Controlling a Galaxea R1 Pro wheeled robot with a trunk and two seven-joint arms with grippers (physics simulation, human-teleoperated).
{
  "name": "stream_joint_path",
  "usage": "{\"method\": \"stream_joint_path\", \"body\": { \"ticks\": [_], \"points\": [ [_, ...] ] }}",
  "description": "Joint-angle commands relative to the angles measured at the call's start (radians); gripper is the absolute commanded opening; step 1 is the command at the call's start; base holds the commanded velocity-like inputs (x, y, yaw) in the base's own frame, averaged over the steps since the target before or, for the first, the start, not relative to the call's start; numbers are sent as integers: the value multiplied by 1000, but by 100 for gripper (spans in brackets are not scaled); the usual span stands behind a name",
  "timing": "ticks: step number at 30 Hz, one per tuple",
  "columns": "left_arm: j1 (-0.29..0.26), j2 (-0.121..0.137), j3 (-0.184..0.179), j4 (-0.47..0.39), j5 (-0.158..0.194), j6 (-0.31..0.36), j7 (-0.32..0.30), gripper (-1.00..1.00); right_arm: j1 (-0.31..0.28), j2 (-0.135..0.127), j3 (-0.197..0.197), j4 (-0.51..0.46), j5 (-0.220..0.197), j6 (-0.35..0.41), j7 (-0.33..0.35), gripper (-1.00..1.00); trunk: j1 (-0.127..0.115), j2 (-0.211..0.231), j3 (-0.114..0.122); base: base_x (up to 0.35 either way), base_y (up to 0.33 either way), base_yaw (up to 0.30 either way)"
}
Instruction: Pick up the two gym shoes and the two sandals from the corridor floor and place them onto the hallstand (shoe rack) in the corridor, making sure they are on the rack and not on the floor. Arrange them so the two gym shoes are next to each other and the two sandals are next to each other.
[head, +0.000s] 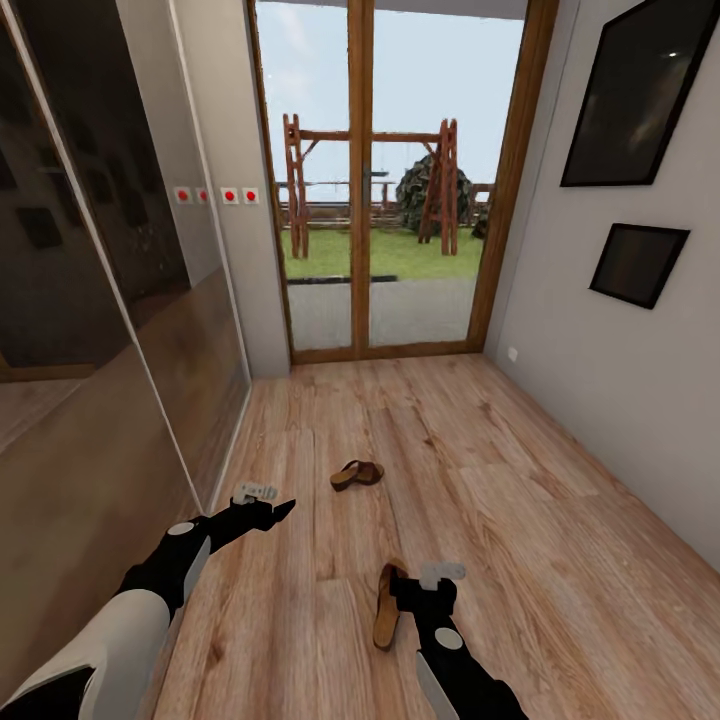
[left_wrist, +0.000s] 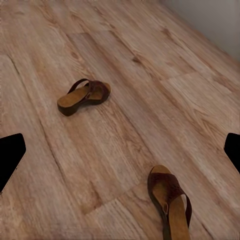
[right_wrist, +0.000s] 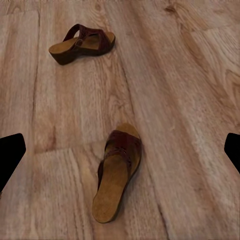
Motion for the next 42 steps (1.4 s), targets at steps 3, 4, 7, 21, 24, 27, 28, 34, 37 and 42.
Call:
{"method": "stream_joint_path", "body": {
  "ticks": [3, 4, 7, 21, 24, 27, 28, 34, 37, 42],
  "points": [
    [-1, -1, 9, -1, -10, 0, -7, 100, -1, 0, 3, 0, -11, -6, -5, 100, 0, 0, -1, 210, 90, 0],
    [-1, -1, 9, -1, -10, 0, -7, 100, -1, 0, 3, -1, -11, -6, -5, 100, 0, 0, -1, 197, 80, 0],
    [0, -1, 8, -1, -10, 0, -7, 100, -1, 0, 3, -1, -11, -6, -5, 100, 0, 0, -1, 137, 52, 0],
    [1, -1, 8, -1, -9, 0, -6, 100, -1, 0, 3, -5, -12, -6, -6, 100, 0, 0, -1, 25, 9, 0],
    [1, -1, 9, -1, -8, 0, -6, 100, -1, 0, 3, -5, -12, -6, -6, 100, 0, 0, -1, 95, 0, 0],
    [1, -1, 10, -1, -8, 0, -7, 100, -1, 0, 3, -5, -12, -6, -6, 100, 0, 0, -1, 195, 8, 0],
    [1, -1, 10, -1, -8, 0, -7, 100, -1, 0, 3, -5, -12, -6, -6, 100, 0, 0, -1, 231, 32, 0],
    [2, 0, 13, -1, -8, 0, -6, 100, -1, 0, 3, -5, -12, -6, -7, 100, 0, 0, -1, 229, 47, 0],
    [2, 0, 15, 0, -8, 0, -6, 100, -1, 0, 3, -5, -12, -6, -6, 100, 0, 0, -1, 91, 17, 0],
    [2, 0, 16, 0, -8, -1, -6, 100, -1, 0, 3, -5, -12, -6, -6, 100, 0, 0, -1, 42, 8, 0]
  ]
}}
